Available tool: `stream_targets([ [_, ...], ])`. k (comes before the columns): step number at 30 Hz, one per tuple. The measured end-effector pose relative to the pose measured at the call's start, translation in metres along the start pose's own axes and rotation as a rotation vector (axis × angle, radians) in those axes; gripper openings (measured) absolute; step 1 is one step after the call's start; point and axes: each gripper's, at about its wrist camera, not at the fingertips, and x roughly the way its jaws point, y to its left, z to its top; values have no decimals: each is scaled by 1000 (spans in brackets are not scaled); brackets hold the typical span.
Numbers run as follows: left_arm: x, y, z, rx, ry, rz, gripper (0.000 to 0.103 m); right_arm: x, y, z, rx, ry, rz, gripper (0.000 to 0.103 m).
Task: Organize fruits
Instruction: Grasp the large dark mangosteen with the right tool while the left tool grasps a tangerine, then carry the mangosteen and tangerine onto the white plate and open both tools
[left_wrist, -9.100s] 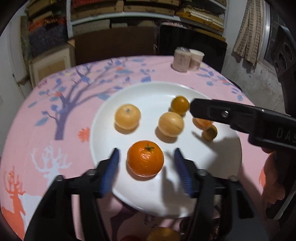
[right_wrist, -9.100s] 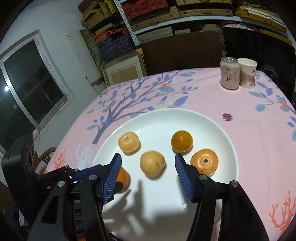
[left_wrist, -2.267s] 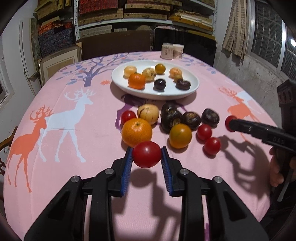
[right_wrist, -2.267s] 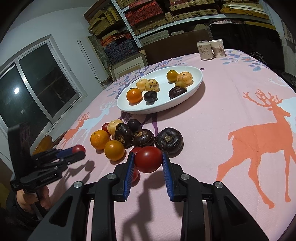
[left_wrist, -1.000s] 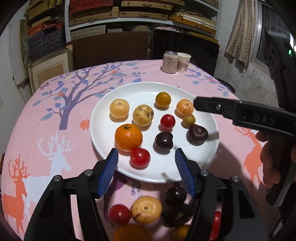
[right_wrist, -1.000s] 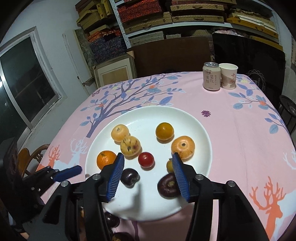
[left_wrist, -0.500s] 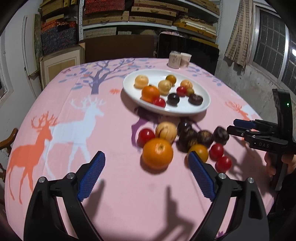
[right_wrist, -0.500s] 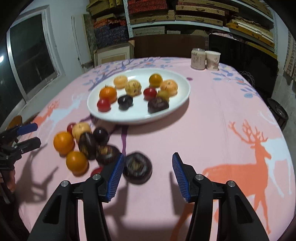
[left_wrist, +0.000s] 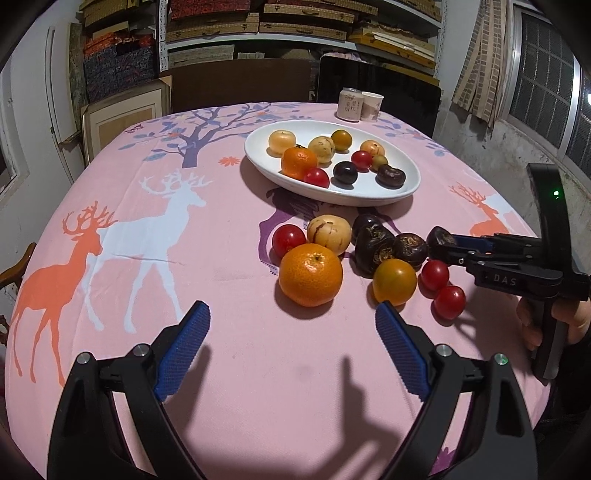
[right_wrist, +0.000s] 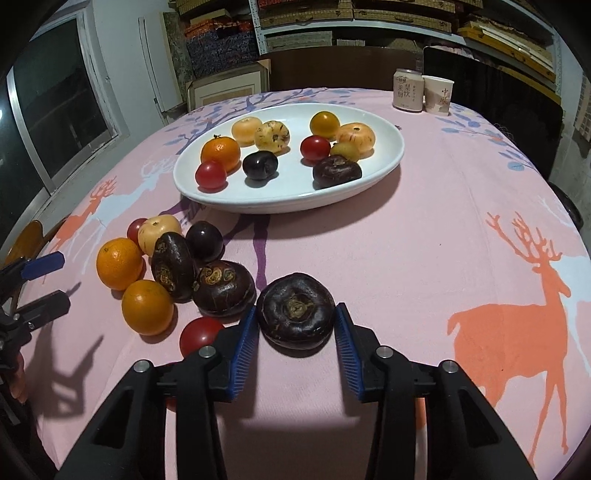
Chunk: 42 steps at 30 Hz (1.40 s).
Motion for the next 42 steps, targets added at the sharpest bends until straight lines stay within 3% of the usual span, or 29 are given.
stream_targets([
  [7,24,-8,10,35,45,65,89,-15,-23,-4,112,-87,80,42],
  [12,45,-22,15,116,71,125,84,-20,-31,-5,149,-117,107,43],
  [15,54,-23,18,126,83,133,69,-21,-32,-5,153,-124,119,42],
  [17,54,-24,20,123,71,96,47,-21,-34,-5,163,-124,126,43],
  [20,54,-32,17,164,58,118,46,-22,-36,-6,173,-128,134,43],
  [31,24,-19,11,63,16,13,46,-25,-35,-6,166,-149,144,43],
  [42,-5,-29,27,90,-55,-8,46,-35,-32,0,149,-167,139,42],
])
